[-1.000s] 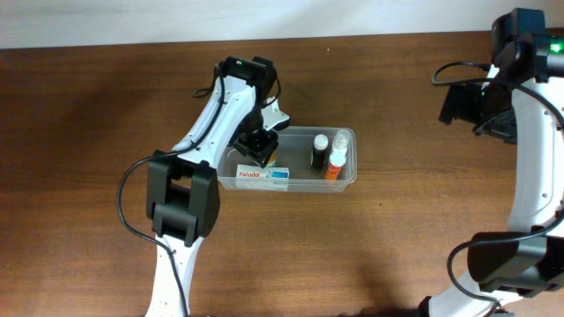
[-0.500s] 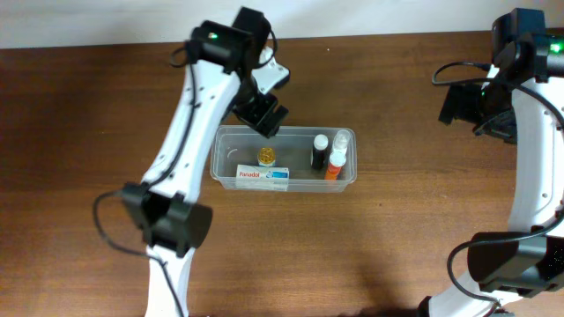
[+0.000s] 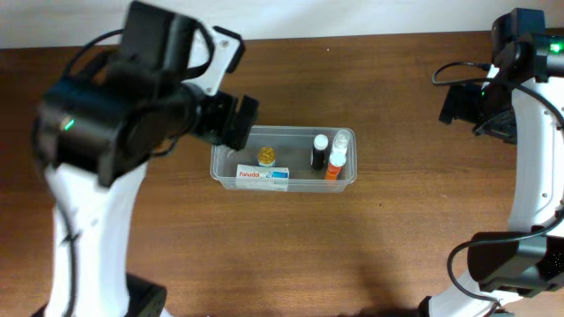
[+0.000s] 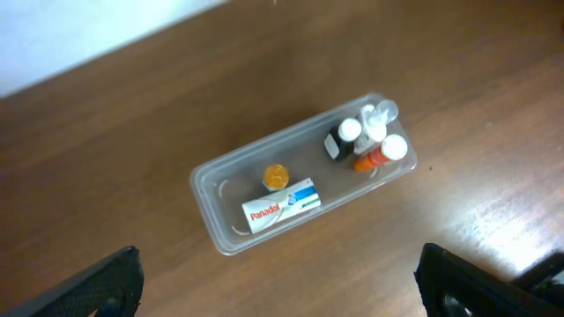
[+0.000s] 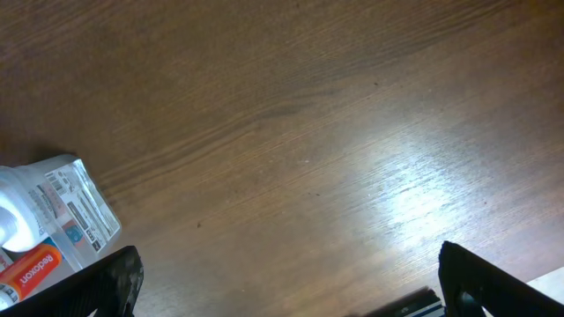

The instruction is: Pack container

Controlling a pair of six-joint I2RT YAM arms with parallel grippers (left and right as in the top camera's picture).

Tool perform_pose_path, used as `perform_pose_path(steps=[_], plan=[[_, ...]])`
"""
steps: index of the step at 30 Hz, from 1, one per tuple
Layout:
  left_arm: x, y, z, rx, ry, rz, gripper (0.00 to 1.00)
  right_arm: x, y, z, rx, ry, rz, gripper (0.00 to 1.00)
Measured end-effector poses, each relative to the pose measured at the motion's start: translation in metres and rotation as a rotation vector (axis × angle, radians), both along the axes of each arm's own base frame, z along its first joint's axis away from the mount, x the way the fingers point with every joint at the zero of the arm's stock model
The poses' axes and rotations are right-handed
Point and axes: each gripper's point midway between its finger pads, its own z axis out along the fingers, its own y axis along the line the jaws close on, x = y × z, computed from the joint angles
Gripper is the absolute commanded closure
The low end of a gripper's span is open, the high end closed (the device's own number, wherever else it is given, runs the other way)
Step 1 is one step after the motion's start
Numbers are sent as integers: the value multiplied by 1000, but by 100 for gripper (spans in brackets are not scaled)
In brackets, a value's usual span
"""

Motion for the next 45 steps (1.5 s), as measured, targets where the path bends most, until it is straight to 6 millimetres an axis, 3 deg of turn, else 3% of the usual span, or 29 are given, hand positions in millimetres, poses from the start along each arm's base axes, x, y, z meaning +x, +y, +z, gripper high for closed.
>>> perform_pose_path(steps=[5, 8, 11, 14, 17, 22, 30, 38, 45], plan=[[-28, 20, 34, 6, -124, 7, 1, 0, 0, 0, 0, 0, 0, 2], [-53, 42, 55, 25, -215, 46, 1, 0, 0, 0, 0, 0, 0, 2], [-72, 64, 61, 47, -252, 92, 1, 0, 0, 0, 0, 0, 0, 2], [-83, 93, 54, 79, -249, 179, 1, 0, 0, 0, 0, 0, 0, 2], [-78, 109, 51, 77, -281, 246, 1, 0, 0, 0, 0, 0, 0, 2], [-45, 112, 46, 26, -453, 241, 0, 0, 0, 0, 0, 0, 0, 2], [-19, 105, -16, -49, -758, 180, 1, 0, 0, 0, 0, -1, 0, 2], [-35, 88, -98, -109, -840, 83, 1, 0, 0, 0, 0, 0, 0, 2], [-57, 89, -149, -110, -840, 80, 1, 0, 0, 0, 0, 0, 0, 2]])
